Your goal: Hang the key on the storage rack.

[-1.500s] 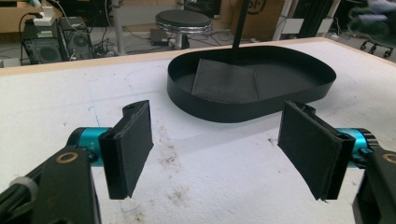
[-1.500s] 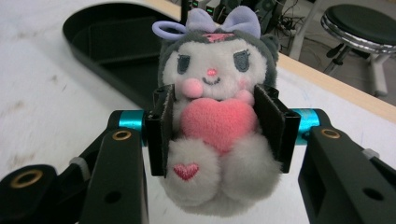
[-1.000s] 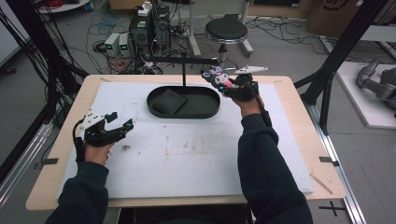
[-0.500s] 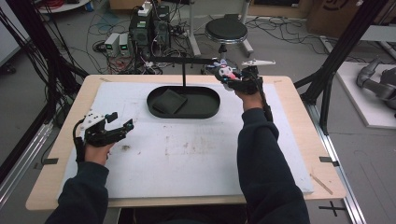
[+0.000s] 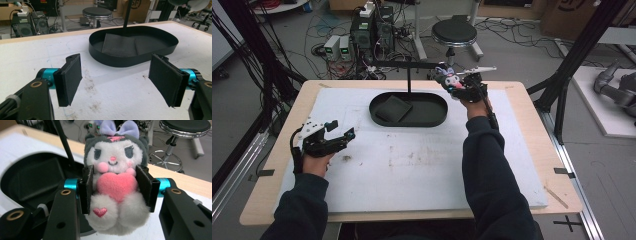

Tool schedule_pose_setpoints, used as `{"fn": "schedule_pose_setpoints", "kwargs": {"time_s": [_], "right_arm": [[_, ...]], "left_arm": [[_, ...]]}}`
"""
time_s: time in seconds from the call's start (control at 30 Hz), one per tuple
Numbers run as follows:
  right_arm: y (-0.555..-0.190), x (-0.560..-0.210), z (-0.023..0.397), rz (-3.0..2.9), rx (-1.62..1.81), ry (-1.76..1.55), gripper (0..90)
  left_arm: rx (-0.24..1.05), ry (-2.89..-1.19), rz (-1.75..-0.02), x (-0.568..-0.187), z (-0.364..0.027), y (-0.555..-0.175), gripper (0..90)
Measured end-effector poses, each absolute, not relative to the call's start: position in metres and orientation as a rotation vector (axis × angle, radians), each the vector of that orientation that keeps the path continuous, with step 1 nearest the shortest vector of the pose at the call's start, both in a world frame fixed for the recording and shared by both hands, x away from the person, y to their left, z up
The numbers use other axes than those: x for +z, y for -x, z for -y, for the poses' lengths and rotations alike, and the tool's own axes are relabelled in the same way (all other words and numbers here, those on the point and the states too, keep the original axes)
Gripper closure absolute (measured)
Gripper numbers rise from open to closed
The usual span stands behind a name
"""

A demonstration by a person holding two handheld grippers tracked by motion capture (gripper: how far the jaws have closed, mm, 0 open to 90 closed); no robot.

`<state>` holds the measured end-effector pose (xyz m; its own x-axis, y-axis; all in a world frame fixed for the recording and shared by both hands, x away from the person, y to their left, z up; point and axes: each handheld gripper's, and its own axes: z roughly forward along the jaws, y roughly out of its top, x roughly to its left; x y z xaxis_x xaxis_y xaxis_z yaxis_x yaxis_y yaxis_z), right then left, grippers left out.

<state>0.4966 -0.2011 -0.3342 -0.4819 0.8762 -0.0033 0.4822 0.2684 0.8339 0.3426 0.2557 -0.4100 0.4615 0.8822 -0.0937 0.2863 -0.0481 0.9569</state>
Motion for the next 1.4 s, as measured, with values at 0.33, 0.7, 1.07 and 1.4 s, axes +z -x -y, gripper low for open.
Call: {"fn": "schedule_pose_setpoints", "kwargs": {"time_s": [0.33, 0.7, 1.07, 1.4], "right_arm": [[-0.503, -0.353, 0.186, -2.090, 1.094, -1.216, 52.9], [-0.497, -0.357, 0.188, -2.132, 1.074, -1.150, 28.3], [-0.449, -0.325, 0.211, -2.162, 1.163, -0.986, 25.2], [-0.380, -0.345, 0.251, -2.151, 1.119, -0.916, 20.3]], "left_arm": [[0.662, -1.592, -1.040, -0.410, -0.256, -0.343, 26.3], [0.661, -1.595, -1.042, -0.411, -0.256, -0.343, 26.4], [0.663, -1.584, -1.050, -0.411, -0.257, -0.344, 26.3], [0.658, -1.551, -1.054, -0.411, -0.260, -0.346, 26.3]]}}
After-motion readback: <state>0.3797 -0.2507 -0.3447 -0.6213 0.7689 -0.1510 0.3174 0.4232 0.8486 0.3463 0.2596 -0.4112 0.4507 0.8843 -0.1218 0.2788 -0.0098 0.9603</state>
